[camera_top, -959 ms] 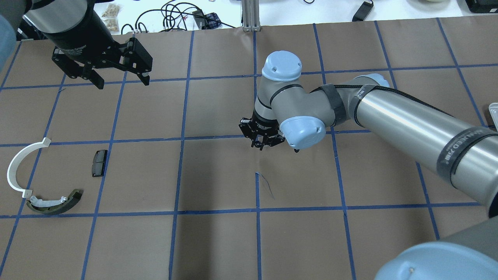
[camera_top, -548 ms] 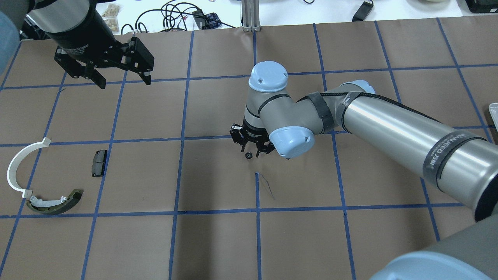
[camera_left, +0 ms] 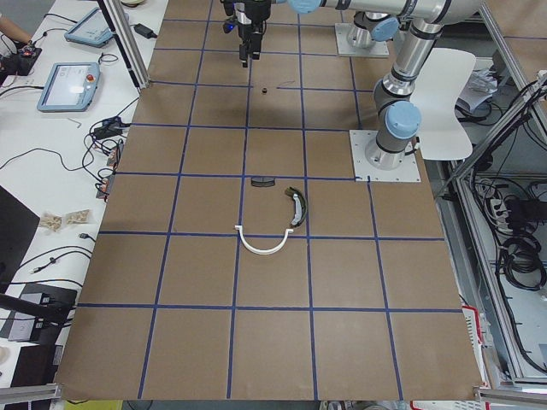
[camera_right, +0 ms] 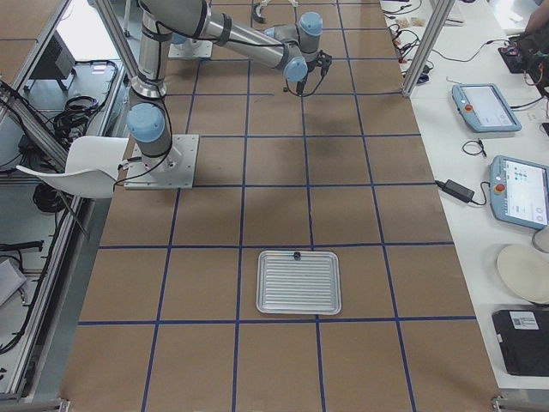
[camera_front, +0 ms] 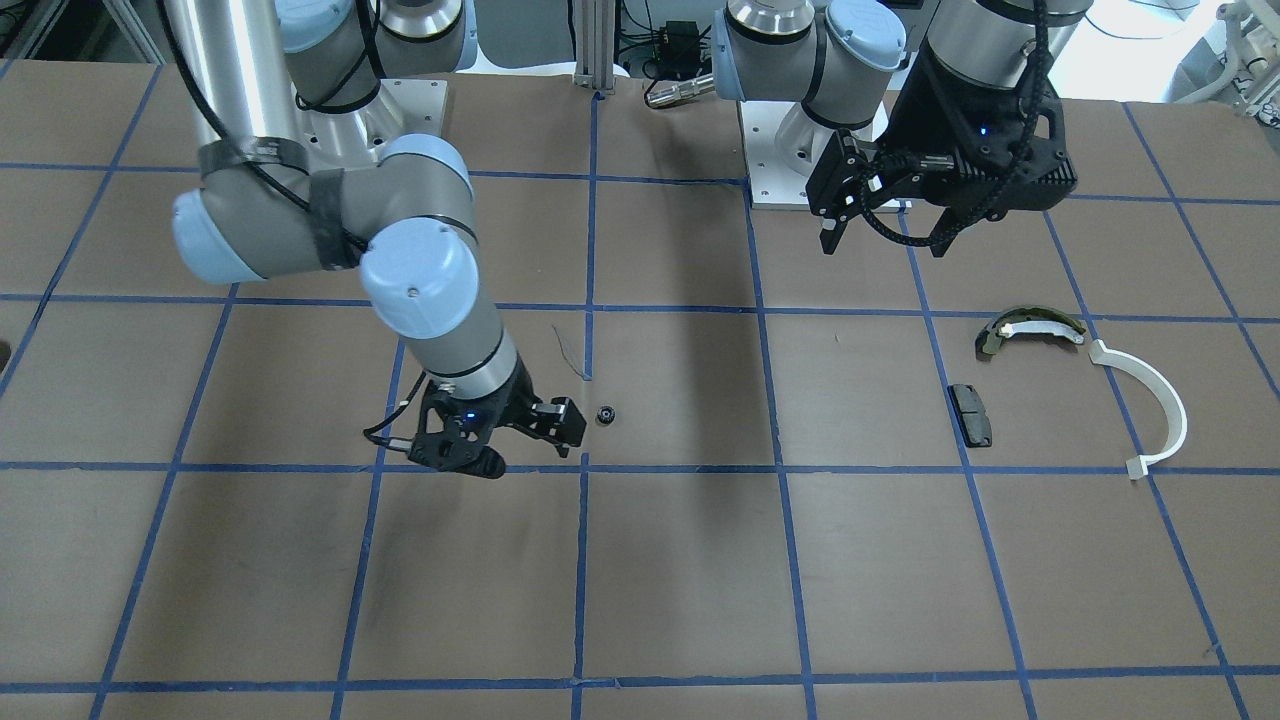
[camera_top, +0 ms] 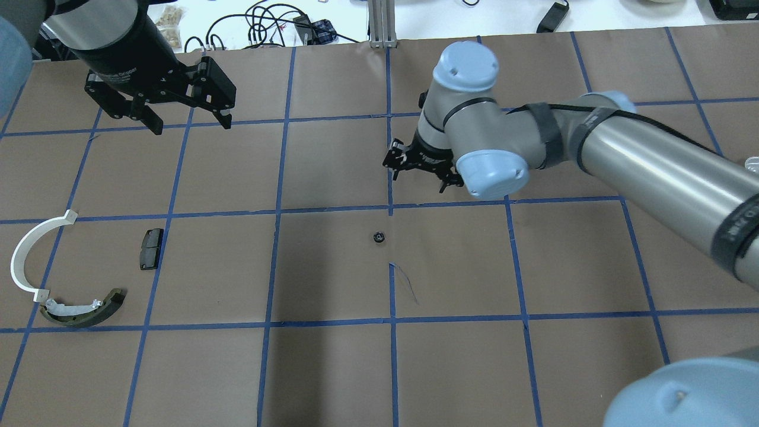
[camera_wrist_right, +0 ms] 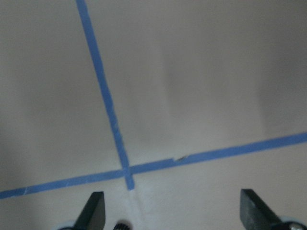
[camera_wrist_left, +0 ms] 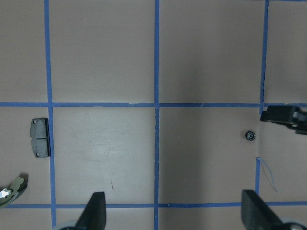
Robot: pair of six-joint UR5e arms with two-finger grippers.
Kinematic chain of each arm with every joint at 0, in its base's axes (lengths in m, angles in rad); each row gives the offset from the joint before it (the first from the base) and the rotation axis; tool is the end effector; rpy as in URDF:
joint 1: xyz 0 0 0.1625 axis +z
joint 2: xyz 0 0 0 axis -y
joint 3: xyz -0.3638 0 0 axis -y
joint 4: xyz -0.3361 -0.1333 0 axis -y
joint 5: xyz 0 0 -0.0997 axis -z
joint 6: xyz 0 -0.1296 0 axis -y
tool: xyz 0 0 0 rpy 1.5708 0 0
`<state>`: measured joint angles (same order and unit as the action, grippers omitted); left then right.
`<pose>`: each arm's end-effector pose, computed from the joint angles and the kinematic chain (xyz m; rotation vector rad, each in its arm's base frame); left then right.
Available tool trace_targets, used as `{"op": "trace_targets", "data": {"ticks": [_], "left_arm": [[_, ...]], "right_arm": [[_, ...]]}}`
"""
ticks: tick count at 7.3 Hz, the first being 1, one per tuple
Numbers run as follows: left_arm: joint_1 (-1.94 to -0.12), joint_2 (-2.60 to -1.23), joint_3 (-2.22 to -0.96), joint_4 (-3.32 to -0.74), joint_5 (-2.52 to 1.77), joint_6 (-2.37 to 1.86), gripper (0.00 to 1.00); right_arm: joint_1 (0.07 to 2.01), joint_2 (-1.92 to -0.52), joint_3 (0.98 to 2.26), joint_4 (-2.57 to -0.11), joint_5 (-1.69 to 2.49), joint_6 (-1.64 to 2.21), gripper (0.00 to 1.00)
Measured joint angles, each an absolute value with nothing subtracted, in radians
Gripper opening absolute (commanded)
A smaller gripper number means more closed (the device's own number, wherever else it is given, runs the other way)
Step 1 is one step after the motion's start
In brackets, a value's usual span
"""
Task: Place bearing gear from tray to pile
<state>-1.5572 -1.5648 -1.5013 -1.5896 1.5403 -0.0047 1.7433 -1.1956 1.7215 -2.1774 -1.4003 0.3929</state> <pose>-0.1313 -0.4417 0.4280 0.0271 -3.1100 0.0884 0.2446 -0.4991 0.2130 0.3149 2.9384 -0.0441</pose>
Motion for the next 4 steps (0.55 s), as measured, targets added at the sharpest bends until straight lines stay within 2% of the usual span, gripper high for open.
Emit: {"op": "trace_targets", "data": {"ticks": [4], "left_arm": [[-1.56, -1.63, -1.543, -1.529, 1.538, 0.002, 1.0]], "right_arm": [[1.416, -1.304, 1.716, -2.053, -1.408, -0.137, 1.0]]}}
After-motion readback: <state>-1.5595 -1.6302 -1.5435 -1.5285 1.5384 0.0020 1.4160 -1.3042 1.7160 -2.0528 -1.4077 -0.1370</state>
